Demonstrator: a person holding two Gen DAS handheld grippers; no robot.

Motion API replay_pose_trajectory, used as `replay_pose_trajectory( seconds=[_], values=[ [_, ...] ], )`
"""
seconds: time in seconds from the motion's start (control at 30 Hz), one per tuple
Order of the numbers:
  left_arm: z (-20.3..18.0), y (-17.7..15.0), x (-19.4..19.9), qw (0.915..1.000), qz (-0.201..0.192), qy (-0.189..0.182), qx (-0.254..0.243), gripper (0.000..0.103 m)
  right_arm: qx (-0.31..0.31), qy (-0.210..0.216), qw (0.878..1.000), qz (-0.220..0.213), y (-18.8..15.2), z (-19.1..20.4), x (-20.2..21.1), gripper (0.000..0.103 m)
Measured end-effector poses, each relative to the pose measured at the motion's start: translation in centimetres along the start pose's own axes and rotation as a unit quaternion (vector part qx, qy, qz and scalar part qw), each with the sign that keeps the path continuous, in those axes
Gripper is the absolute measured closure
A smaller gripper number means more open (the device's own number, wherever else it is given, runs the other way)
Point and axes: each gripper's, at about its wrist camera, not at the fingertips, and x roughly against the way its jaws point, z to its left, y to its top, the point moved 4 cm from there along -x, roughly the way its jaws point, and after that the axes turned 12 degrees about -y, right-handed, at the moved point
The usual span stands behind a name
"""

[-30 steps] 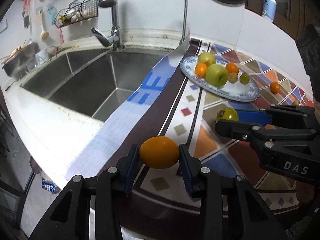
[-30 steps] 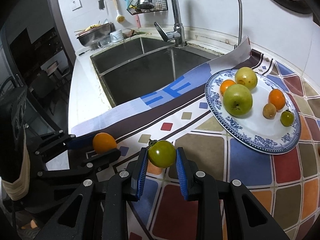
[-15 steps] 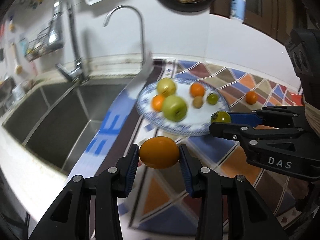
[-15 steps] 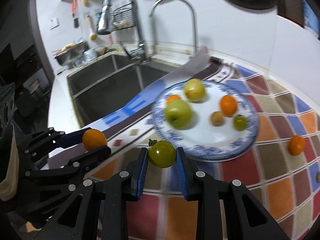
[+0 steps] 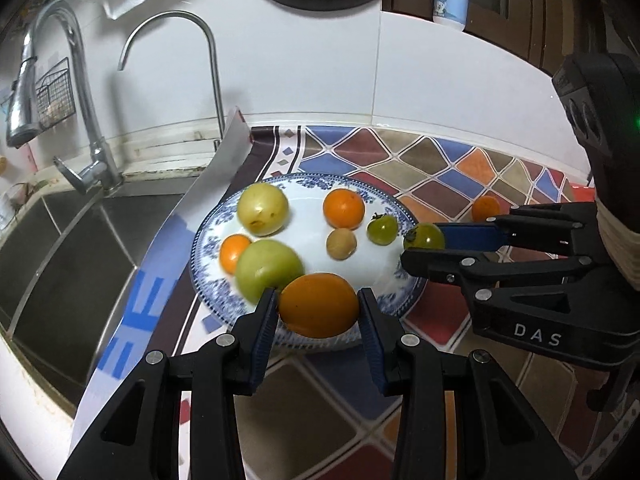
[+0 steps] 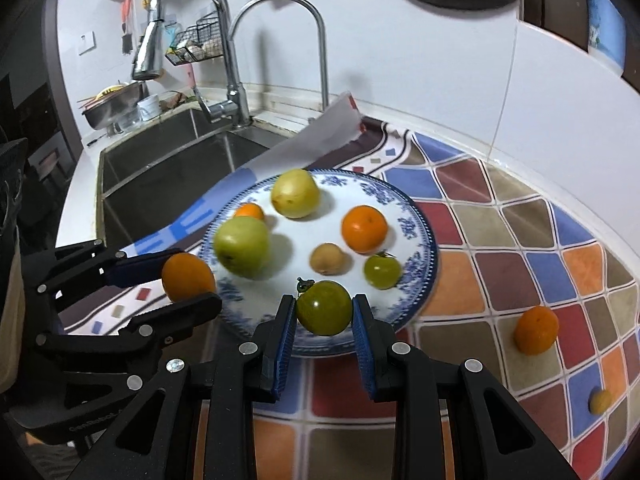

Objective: Organize fruits
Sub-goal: 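Carry orange and tomato onto the plate and open both grippers, then withdraw both grippers toward the last orange and small yellow fruit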

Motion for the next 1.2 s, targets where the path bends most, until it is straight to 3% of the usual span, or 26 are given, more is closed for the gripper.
replay_pose_trajectory(
  seconds=[0.23,0.3,0.43,0.77,0.93,1.2],
  values=[
    [-0.5,1.2,-2.0,0.9999,0.008,0.009,-0.006,0.063,-0.003,0.017,1.000,0.010,0.2,-1.7,-1.9,0.074],
    [-0.5,1.4,-2.3,0.9998,0.010,0.014,-0.008,0.054,-0.007,0.024,1.000,0.012,0.3,-2.0,-2.4,0.074],
    [-0.5,1.6,-2.0,0.9995,0.008,0.027,-0.016,0.045,-0.024,0.028,0.999,0.022,0.5,-2.8,-3.2,0.061],
    [-1.1,1.8,0.9,0.9989,-0.014,0.042,-0.014,0.034,-0.069,-0.030,0.997,-0.001,-0.6,-4.7,0.0,0.061],
    [-1.8,2.4,3.0,0.9979,-0.040,0.049,-0.014,0.028,-0.099,-0.052,0.994,-0.013,-1.6,-5.3,2.7,0.054],
    [-4.5,2.8,4.9,0.9969,-0.062,0.037,-0.031,0.012,-0.123,-0.090,0.988,-0.036,-3.2,-6.4,6.5,0.052]
  ],
)
